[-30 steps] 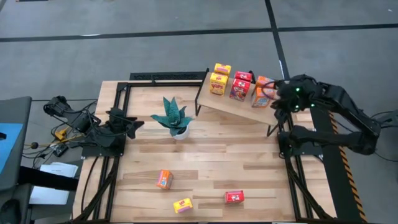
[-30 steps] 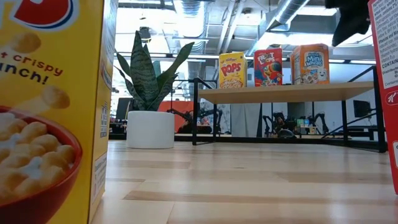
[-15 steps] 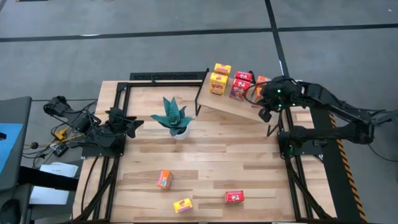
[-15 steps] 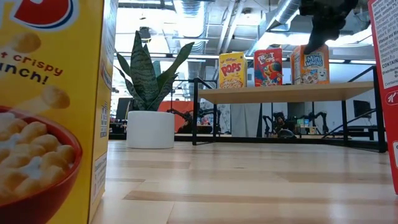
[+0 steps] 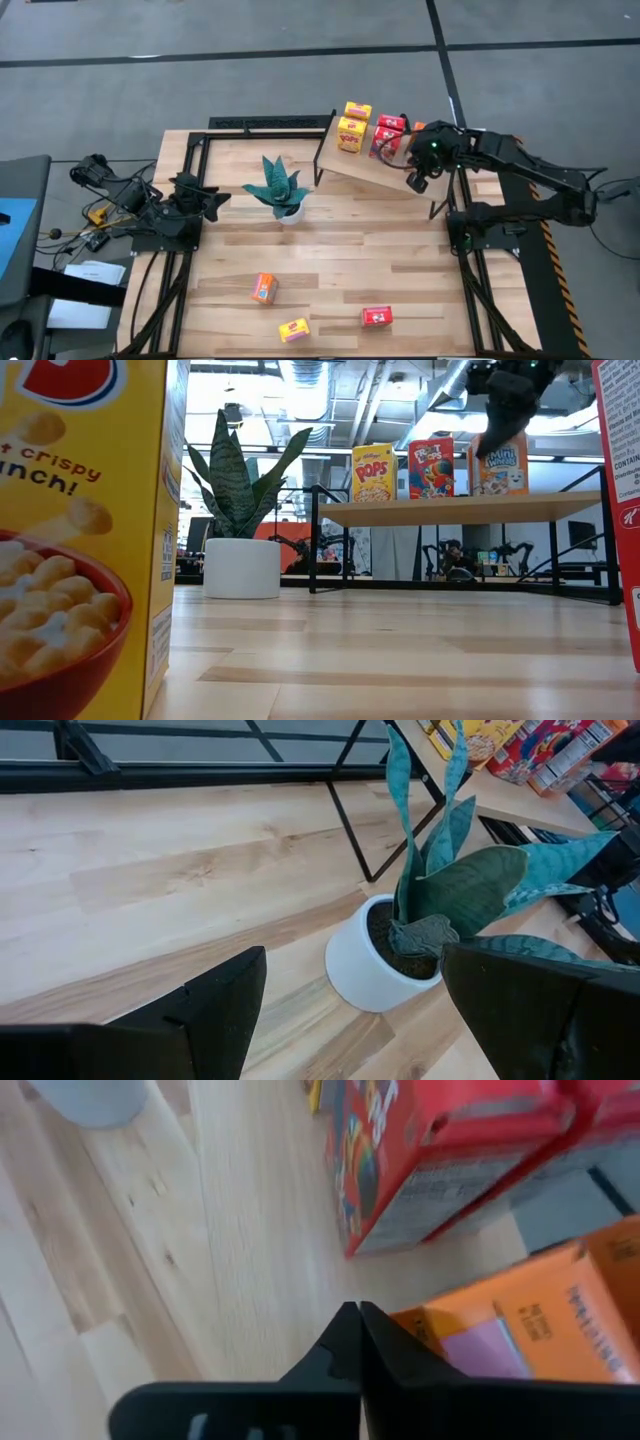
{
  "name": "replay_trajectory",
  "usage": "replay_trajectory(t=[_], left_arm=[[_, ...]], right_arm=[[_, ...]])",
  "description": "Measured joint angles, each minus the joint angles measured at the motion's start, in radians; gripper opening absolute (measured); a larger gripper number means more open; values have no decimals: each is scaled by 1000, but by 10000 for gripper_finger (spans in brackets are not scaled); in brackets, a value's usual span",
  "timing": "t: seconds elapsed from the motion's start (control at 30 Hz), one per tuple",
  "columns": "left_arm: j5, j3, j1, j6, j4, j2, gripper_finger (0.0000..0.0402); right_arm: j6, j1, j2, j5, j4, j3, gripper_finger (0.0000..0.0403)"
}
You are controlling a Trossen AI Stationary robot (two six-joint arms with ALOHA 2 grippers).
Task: Stack cereal on shelf
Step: Put the top orange cereal box on the shelf aligned with the other orange cereal box
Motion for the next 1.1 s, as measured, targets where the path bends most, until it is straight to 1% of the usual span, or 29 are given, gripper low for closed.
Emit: replay_trajectory(t=[0.13, 0.33, 0.5, 0.57, 0.67, 0.77, 0.93, 1.1], left_arm=[[0, 0, 0, 0, 0, 0, 293], [0, 0, 0, -2, 0, 0, 293], [0, 0, 0, -2, 0, 0, 293], [0, 0, 0, -2, 0, 0, 293], [7, 0, 0, -2, 0, 0, 293], [9, 0, 0, -2, 0, 0, 293], [8, 0, 0, -2, 1, 0, 293], [8, 0, 0, -3, 1, 0, 293]], right_arm=[[-7, -7, -2, 1, 31, 0, 8], [-7, -32, -1, 2, 38, 0, 36], [-8, -40, -2, -2, 84, 1, 29], [-6, -27, -2, -10, 84, 15, 22], [9, 17, -10, -56, 76, 60, 13], [42, 78, -36, -57, 10, 91, 10], [158, 175, -105, 10, -146, 91, 10], [298, 264, -184, 161, -236, 54, 9]])
